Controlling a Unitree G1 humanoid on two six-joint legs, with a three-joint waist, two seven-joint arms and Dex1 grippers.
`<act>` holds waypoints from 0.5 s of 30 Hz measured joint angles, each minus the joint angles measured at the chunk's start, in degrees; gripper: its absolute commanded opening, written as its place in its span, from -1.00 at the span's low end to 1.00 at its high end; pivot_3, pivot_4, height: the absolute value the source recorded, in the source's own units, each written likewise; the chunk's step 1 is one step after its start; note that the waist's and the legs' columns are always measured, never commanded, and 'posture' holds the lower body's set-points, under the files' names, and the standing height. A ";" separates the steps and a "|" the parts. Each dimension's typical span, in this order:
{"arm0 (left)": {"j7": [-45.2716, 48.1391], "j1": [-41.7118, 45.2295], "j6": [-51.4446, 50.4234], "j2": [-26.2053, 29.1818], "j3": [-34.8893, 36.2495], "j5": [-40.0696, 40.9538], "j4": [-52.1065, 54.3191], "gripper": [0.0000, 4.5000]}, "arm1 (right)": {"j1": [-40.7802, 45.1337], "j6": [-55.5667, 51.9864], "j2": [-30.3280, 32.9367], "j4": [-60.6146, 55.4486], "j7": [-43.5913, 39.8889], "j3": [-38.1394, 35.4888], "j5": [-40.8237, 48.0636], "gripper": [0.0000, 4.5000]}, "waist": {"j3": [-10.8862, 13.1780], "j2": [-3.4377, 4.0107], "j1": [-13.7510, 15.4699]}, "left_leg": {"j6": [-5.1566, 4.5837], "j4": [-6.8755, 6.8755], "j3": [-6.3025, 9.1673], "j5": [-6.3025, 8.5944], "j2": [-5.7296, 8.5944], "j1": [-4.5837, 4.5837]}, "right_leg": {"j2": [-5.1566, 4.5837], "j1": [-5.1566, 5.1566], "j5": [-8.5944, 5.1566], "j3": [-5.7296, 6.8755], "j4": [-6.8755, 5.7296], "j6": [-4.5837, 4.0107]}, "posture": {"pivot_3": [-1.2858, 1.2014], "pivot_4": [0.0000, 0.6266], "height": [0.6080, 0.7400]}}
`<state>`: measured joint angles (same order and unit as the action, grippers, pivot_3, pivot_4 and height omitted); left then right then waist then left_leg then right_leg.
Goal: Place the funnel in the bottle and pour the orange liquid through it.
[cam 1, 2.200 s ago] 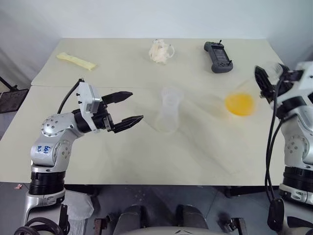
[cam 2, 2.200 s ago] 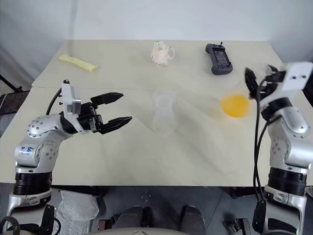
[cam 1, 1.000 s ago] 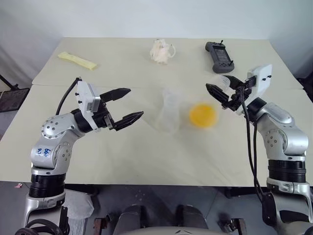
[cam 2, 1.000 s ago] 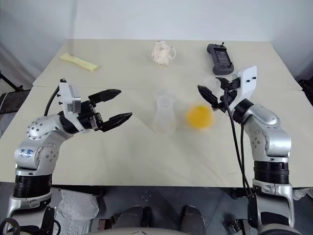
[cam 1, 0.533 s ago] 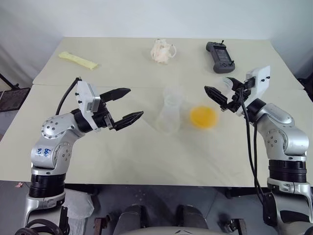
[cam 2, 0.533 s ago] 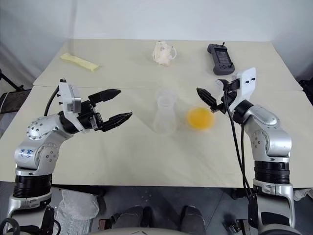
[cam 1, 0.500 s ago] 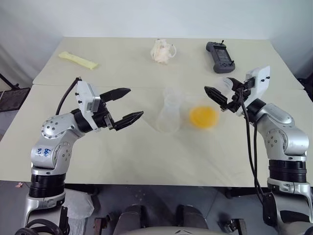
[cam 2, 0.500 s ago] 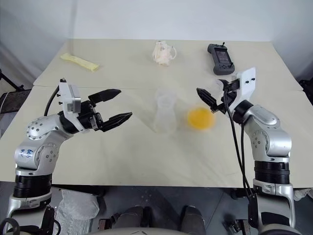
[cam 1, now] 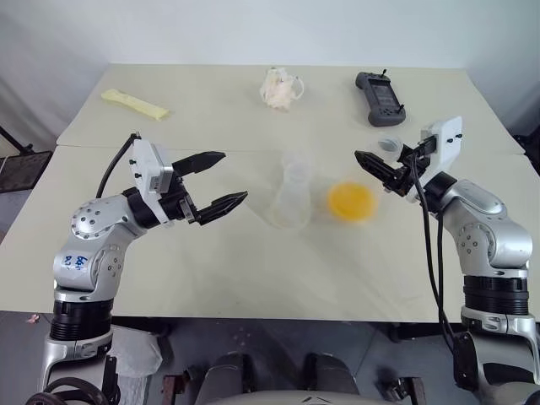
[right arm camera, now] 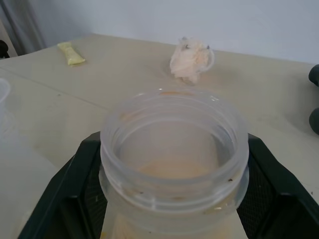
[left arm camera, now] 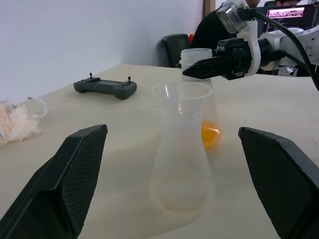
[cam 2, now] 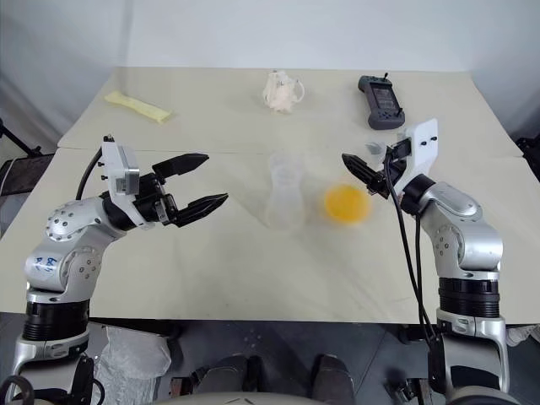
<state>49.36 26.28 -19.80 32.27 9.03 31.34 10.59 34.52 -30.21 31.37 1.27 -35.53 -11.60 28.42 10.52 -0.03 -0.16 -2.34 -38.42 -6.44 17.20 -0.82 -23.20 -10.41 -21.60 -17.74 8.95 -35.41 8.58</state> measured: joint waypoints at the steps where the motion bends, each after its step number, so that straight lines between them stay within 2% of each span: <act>1: -0.01 0.00 0.00 0.00 0.00 0.00 0.00 1.00 | -0.01 0.01 0.00 -0.06 -0.23 0.01 0.00 0.25 | 0.00 0.00 -0.01 | 0.00 0.01 0.00 0.00 0.00 0.00 | 0.00 0.00 0.00 0.00 0.01 0.00 | 0.03 -0.52 1.00; 6: -0.06 0.00 0.00 0.00 0.00 0.00 0.00 1.00 | -0.01 3.99 0.02 -1.78 -1.06 0.22 -2.21 0.25 | 0.00 0.00 0.01 | 0.00 0.08 -0.01 0.00 0.01 0.00 | 0.00 -0.01 0.00 0.00 0.07 0.00 | 0.03 -0.52 1.00; 10: -0.03 0.02 0.22 -0.01 0.03 0.00 -0.12 1.00 | 1.35 5.66 4.26 -4.15 0.70 6.94 -11.60 0.25 | 0.00 0.00 -0.04 | 0.01 0.10 -0.04 0.00 0.01 0.00 | 0.00 -0.03 0.00 -0.01 0.11 0.00 | 0.03 -0.52 1.00; 15: 0.22 0.49 1.37 -1.07 -0.42 -0.07 -1.29 1.00 | 4.81 19.57 5.23 -4.32 0.41 15.19 -23.25 0.25 | 0.00 -0.01 -0.21 | 0.05 0.16 -0.07 -0.02 0.00 0.00 | 0.02 -0.06 0.00 -0.01 0.14 0.00 | 0.03 -0.52 1.00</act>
<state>49.57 26.77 -18.44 31.19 8.61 31.28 9.30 39.34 -10.64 36.59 -3.04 -35.12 3.59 5.17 10.52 -0.03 -0.37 -2.29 -38.26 -6.51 17.18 -0.81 -23.19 -10.39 -21.66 -17.74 8.94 -35.26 8.58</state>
